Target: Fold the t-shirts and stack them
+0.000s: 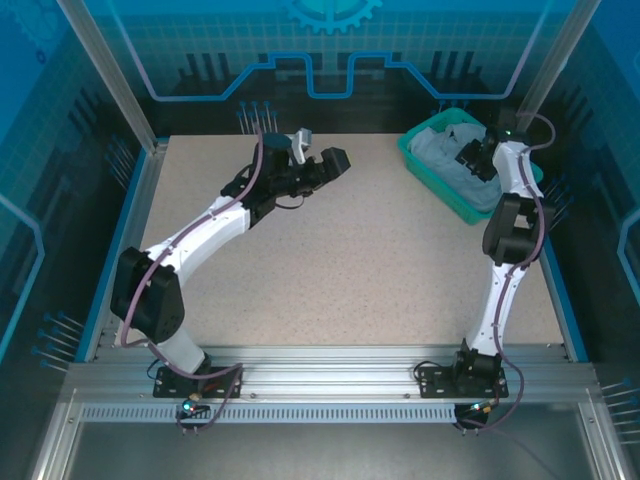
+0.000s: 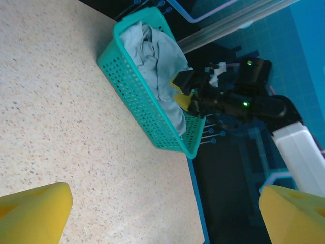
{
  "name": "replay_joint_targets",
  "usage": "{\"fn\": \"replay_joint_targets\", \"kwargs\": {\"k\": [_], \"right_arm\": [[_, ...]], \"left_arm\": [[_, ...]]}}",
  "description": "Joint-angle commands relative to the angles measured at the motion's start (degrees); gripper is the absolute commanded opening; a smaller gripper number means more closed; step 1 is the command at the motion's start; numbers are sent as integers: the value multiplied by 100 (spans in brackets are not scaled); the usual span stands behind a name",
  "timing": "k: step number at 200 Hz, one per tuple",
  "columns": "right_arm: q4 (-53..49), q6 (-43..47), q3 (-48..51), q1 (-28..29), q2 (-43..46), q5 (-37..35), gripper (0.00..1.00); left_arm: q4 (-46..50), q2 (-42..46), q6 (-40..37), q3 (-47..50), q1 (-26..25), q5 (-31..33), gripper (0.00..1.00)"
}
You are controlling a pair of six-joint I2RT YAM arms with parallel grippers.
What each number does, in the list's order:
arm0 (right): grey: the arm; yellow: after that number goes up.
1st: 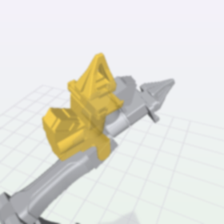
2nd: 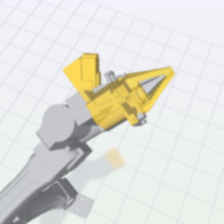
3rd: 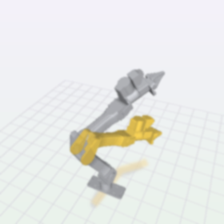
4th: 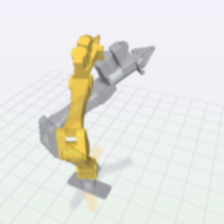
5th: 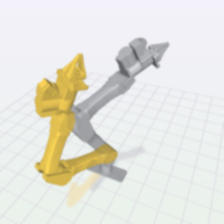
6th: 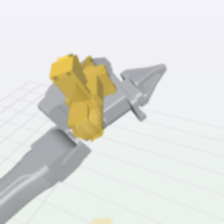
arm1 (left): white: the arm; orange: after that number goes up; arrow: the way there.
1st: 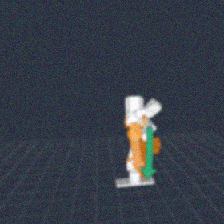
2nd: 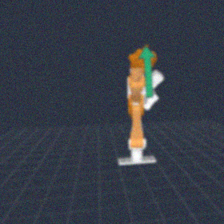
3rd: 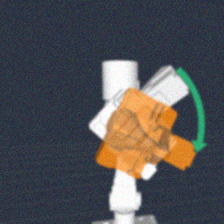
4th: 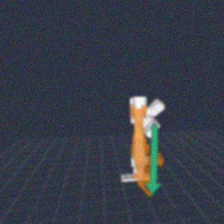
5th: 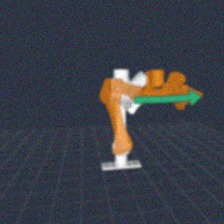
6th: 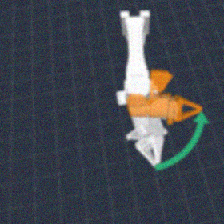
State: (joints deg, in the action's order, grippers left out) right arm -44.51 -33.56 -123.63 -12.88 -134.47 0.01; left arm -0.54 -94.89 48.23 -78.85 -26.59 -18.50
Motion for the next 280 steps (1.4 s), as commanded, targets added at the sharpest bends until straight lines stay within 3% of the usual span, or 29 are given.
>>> {"fn": "replay_joint_targets", "kwargs": {"k": [1, 48, 96, 139, 169, 198, 245, 280], "right_arm": [[-251, -354, -556, -104, -452, -249, 55], [-542, -690, -998, -109, -965, -489, 44], [-191, -666, -605, 133, -478, -924, 0], [105, -379, 33, 865, 957, -2046, 0], [465, -430, 384, 1306, 2003, -2316, 0], [576, 5, -675, 1651, 2261, -1905, 0], [493, 115, -3462, 1883, 1751, 95, 0], [1578, -616, -3610, 2102, 2072, 1246, 0]], "left_arm": [[-407, 65, 250, 158, -48, -331, 95], [-244, 260, 246, 232, -83, -341, 95], [99, 473, 87, 258, -81, -200, 94], [250, 464, 5, 301, -75, -66, 94], [466, 402, -108, 210, -64, 51, 93], [803, 406, -167, 118, 33, 258, 92], [1327, 722, -212, 30, 336, 727, 92], [1703, 1223, -226, 54, 521, 1350, 92]]}}
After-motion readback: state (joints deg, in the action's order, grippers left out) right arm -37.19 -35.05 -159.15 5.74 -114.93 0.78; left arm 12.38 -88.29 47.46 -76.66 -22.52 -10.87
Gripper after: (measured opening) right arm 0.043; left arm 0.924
